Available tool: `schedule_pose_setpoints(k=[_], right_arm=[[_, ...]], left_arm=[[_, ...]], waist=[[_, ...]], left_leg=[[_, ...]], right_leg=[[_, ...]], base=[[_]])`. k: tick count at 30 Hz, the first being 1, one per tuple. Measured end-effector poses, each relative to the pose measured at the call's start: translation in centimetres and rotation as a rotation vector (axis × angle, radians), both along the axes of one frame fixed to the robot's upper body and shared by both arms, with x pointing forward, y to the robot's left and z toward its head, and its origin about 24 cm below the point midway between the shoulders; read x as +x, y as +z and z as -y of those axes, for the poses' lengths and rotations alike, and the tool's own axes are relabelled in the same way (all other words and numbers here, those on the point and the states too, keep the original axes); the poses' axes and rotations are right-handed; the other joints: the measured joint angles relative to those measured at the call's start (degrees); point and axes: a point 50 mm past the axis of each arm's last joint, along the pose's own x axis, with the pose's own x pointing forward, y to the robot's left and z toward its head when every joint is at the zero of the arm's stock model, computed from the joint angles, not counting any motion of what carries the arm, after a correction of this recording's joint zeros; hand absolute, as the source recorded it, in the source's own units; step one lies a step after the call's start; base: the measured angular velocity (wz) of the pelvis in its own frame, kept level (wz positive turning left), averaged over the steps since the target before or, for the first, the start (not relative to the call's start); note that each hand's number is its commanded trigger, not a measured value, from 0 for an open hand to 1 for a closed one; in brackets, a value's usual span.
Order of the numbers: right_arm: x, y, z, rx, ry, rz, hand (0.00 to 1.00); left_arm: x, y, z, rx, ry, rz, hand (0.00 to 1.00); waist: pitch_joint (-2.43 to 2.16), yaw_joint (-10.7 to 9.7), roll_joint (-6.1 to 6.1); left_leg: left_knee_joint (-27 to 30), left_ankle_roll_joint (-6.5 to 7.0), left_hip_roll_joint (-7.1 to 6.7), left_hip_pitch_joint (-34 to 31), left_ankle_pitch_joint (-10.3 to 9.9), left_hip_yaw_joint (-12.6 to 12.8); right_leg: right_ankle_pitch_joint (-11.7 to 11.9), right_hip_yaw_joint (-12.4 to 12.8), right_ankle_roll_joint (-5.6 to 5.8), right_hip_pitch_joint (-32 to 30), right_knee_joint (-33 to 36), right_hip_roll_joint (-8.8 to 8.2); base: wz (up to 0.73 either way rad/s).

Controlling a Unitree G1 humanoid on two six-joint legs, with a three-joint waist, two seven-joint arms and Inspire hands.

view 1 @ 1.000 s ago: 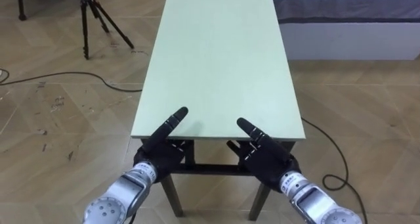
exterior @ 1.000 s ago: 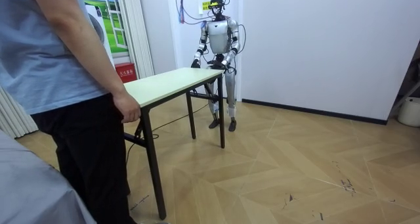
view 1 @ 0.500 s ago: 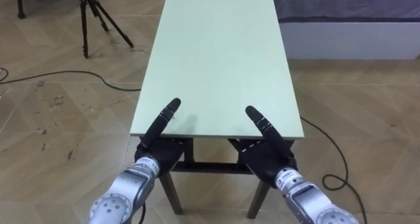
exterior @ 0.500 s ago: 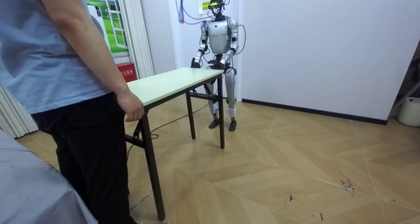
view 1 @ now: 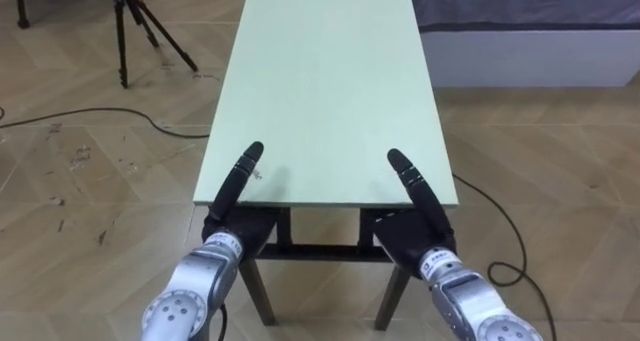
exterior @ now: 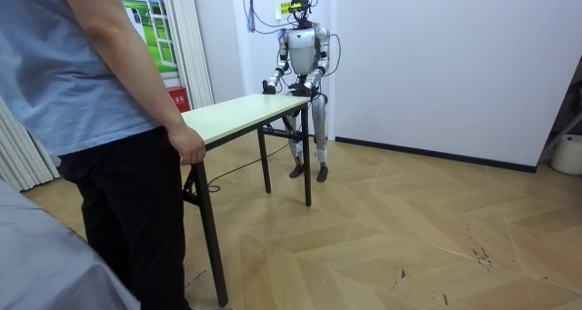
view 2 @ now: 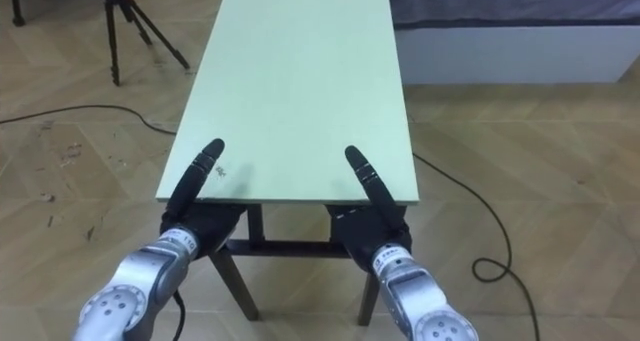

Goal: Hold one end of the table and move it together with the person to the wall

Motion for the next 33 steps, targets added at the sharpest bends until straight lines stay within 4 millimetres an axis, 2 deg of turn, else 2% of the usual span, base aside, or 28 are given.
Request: schedule_pose_setpoints(k=[12, 13, 14, 15, 16, 19, 24, 27, 29, 30, 33], right_arm=[[0.1, 0.2, 0.0, -0.011, -0.015, -0.027, 0.00], [0.2, 0.3, 0.0, -0.012, -0.015, -0.027, 0.29], [0.2, 0.4, 0.0, -0.012, -0.016, -0.027, 0.66], [0.2, 0.4, 0.0, -0.012, -0.016, -0.027, 1.00], [0.2, 0.4, 0.0, -0.013, -0.015, -0.027, 1.00], [0.2, 0.6, -0.1, -0.015, -0.014, -0.026, 1.00], [-0.1, 0.6, 0.0, -0.025, -0.022, -0.041, 1.00], [-0.5, 0.1, 0.4, -0.056, -0.059, -0.100, 1.00], [-0.7, -0.1, 0.1, -0.059, -0.055, -0.117, 1.00], [-0.8, -0.1, -0.3, -0.063, -0.045, -0.114, 1.00], [-0.8, -0.1, -0.4, -0.081, -0.038, -0.111, 1.00]], left_arm=[[0.0, 0.0, 0.0, -0.010, 0.008, -0.008, 0.00], [0.0, 0.0, 0.0, -0.010, 0.009, -0.008, 0.10], [0.0, 0.0, 0.0, -0.010, 0.010, -0.009, 0.40], [0.0, 0.0, 0.0, -0.009, 0.011, -0.010, 0.60], [0.0, 0.1, 0.0, -0.008, 0.013, -0.013, 0.68], [0.0, 0.1, 0.1, -0.008, 0.020, -0.018, 1.00], [0.0, 0.2, 0.2, -0.011, 0.019, -0.027, 1.00], [0.1, 0.4, 1.1, -0.033, 0.012, -0.024, 1.00], [-0.2, 0.1, 1.0, -0.013, 0.011, -0.048, 0.96], [-0.6, -0.3, 0.8, -0.008, 0.027, -0.062, 0.90], [-1.2, -0.5, 0.7, -0.014, 0.035, -0.067, 0.89]], waist=[[0.08, -0.1, 0.17], [0.15, -0.2, 0.28], [0.18, -0.2, 0.33], [0.22, -0.2, 0.40], [0.25, -0.2, 0.44], [0.36, -0.3, 0.62], [0.36, 0.1, 0.71], [0.36, 1.6, 0.78], [0.36, 1.7, 0.78], [0.36, 1.3, 0.77], [0.34, 1.1, 0.75]], left_leg=[[0.0, 0.00, 0.00, 0.1, 0.0, 0.0], [0.0, 0.00, 0.00, 0.1, 0.0, 0.0], [0.0, 0.00, -0.01, 0.1, 0.0, 0.0], [0.0, 0.00, 0.00, 0.1, 0.0, 0.0], [0.0, 0.00, 0.00, 0.1, 0.0, 0.0], [0.1, 0.00, 0.00, 0.0, 0.0, 0.0], [0.1, 0.00, -0.01, 0.1, 0.0, 0.0], [0.0, 0.00, -0.02, 0.1, 0.0, 0.2], [0.0, 0.00, 0.02, 0.1, 0.0, 0.1], [-0.1, 0.00, 0.06, 0.2, 0.0, 0.0], [-0.9, 0.00, 0.07, 1.0, 0.0, -0.1]], right_leg=[[0.0, 0.1, 0.00, 0.0, 0.1, 0.08], [0.0, 0.1, 0.00, 0.0, 0.1, 0.08], [0.0, 0.1, 0.00, 0.0, 0.1, 0.07], [0.0, 0.1, 0.00, 0.0, 0.1, 0.06], [0.0, 0.1, 0.00, 0.0, 0.1, 0.05], [0.0, 0.1, 0.00, -0.1, 0.1, 0.02], [0.0, 0.2, 0.00, 0.0, 0.1, 0.07], [0.0, 0.1, 0.01, -0.1, 0.1, 0.09], [0.0, 0.1, 0.02, -0.1, 0.1, 0.07], [0.0, 0.1, 0.02, 0.0, 0.1, 0.03], [0.0, 0.2, 0.02, 0.1, 0.1, 0.10]], base=[[0.00], [0.00], [0.00], [0.00], [0.00], [0.00], [0.00], [0.00], [-0.05], [-0.14], [-0.12]])
